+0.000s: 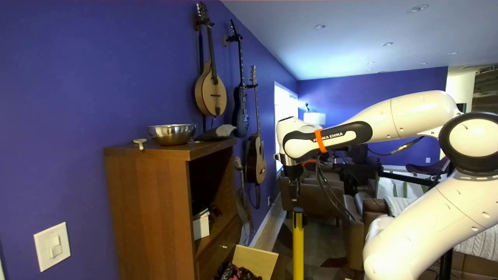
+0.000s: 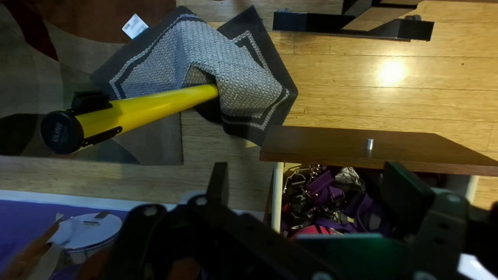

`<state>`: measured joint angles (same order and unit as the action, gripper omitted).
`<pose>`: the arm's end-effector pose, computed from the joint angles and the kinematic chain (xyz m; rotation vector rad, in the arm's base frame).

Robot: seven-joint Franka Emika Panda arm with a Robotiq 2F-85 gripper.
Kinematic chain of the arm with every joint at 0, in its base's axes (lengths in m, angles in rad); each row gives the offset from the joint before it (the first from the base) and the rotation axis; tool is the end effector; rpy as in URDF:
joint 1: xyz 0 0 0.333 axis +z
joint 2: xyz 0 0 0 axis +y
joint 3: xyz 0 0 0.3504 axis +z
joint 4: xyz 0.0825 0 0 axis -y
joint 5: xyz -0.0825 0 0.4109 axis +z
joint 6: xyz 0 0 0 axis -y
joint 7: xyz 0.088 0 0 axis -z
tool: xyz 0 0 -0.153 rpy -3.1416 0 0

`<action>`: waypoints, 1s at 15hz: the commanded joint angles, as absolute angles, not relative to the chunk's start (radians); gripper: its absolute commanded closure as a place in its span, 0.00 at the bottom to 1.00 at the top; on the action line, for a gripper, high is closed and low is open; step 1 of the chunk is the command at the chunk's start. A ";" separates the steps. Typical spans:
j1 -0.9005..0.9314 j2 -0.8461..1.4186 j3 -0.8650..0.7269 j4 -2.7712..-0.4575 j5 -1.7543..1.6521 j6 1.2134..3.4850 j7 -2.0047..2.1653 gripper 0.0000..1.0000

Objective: Close the open drawer

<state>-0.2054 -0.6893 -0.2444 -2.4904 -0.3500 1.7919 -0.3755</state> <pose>0.2971 -0.1981 0.4824 2.9715 0.0927 -0.1283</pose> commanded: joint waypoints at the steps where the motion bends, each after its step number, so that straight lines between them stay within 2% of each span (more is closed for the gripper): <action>1: -0.191 -0.691 -0.254 -2.488 -0.356 1.787 -0.369 0.00; 10: -0.191 -0.691 -0.254 -2.488 -0.356 1.787 -0.369 0.00; 15: -0.104 -0.618 -0.182 -2.591 -0.310 1.824 -0.298 0.00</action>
